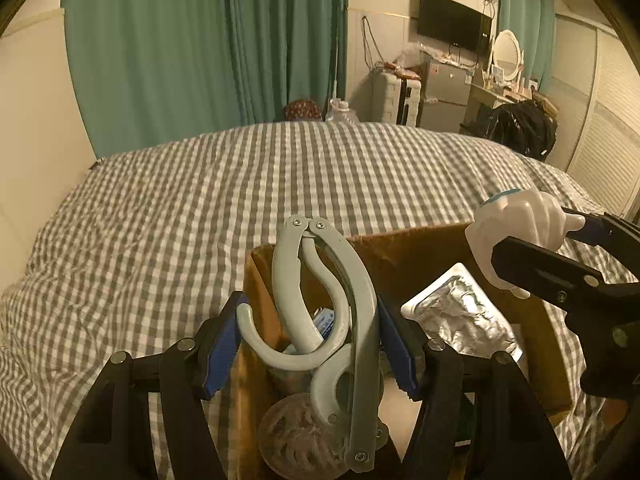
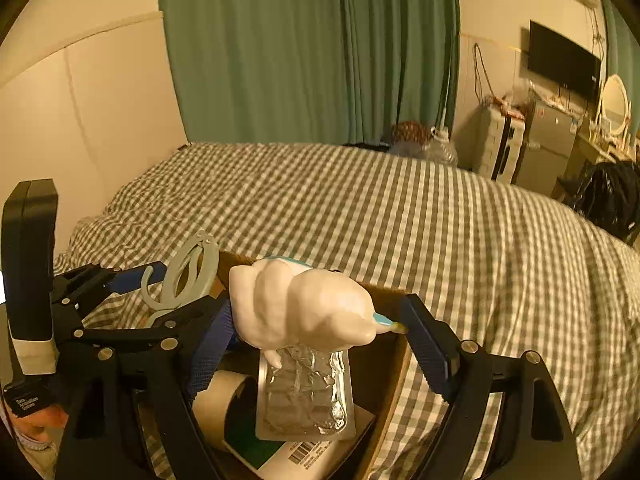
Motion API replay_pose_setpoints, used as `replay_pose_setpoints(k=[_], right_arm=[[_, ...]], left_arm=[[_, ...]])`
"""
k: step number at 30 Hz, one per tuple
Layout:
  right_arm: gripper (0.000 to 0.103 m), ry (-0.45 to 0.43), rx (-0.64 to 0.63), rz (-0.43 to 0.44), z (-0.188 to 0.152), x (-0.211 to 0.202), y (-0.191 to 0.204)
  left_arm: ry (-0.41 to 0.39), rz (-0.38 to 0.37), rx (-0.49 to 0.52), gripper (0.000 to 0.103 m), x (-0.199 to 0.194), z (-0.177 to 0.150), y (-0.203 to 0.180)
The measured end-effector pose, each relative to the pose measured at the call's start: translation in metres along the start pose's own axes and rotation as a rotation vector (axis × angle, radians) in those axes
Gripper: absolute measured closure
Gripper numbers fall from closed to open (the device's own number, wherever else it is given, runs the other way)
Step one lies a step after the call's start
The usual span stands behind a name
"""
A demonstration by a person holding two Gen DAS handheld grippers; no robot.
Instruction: Organize objects
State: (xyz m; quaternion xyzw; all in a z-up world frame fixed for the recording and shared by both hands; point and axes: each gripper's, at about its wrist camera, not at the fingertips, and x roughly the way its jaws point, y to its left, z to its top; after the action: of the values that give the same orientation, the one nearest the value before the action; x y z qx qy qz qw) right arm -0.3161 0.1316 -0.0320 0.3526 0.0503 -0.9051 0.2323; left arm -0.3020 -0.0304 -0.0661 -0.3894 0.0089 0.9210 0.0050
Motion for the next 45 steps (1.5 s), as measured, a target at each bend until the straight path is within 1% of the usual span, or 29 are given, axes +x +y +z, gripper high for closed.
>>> replay_pose_setpoints(k=[5,9,17,18,20,21,22,27,30,33,35,36,37,41,45], right_arm=[[0.02,0.015,0.027,0.013,-0.004,0.009,-0.007],[0.02,0.019,0.028,0.0,-0.006,0.009,-0.009],[0.016,-0.007,0.044,-0.016,-0.002,-0.006,-0.012],[0.016,-0.01,0.046,-0.017,-0.002,-0.009,-0.013],[0.016,-0.017,0.049,-0.022,-0.001,-0.015,-0.013],[0.016,-0.02,0.05,-0.026,-0.001,-0.019,-0.013],[0.016,-0.024,0.05,-0.029,-0.001,-0.023,-0.012],[0.016,-0.055,0.049,-0.045,0.001,-0.051,-0.012],[0.016,-0.083,0.048,-0.064,0.005,-0.075,-0.012],[0.016,-0.119,0.04,-0.089,0.008,-0.104,-0.008],[0.015,-0.15,0.031,-0.107,0.008,-0.126,-0.005],[0.014,-0.165,0.026,-0.118,0.007,-0.136,-0.003],[0.013,-0.182,0.02,-0.129,0.006,-0.148,0.0],[0.01,-0.232,0.013,-0.162,0.0,-0.186,0.009],[0.004,-0.296,0.03,-0.185,-0.01,-0.219,0.016]], left_arm=[[0.02,-0.004,0.008,0.037,0.009,-0.004,-0.003],[0.026,-0.008,0.005,0.037,0.011,-0.007,-0.002],[0.041,0.0,0.01,0.035,0.006,-0.008,-0.003],[0.037,0.001,0.013,0.034,0.004,-0.008,-0.004],[0.025,0.014,0.017,0.028,-0.004,-0.008,-0.006],[0.019,0.021,0.017,0.023,-0.008,-0.008,-0.006],[0.012,0.026,0.015,0.021,-0.012,-0.007,-0.007],[-0.011,0.033,0.006,0.02,-0.035,-0.001,-0.009],[-0.038,0.041,0.007,0.017,-0.054,0.002,-0.012],[-0.082,0.043,0.007,0.014,-0.08,0.006,-0.016],[-0.123,0.049,0.01,0.009,-0.102,0.008,-0.018],[-0.141,0.055,0.011,0.004,-0.11,0.01,-0.019],[-0.163,0.061,0.013,0.002,-0.121,0.01,-0.019],[-0.244,0.067,0.028,0.0,-0.162,0.006,-0.021],[-0.306,0.071,0.036,0.0,-0.193,-0.002,-0.022]])
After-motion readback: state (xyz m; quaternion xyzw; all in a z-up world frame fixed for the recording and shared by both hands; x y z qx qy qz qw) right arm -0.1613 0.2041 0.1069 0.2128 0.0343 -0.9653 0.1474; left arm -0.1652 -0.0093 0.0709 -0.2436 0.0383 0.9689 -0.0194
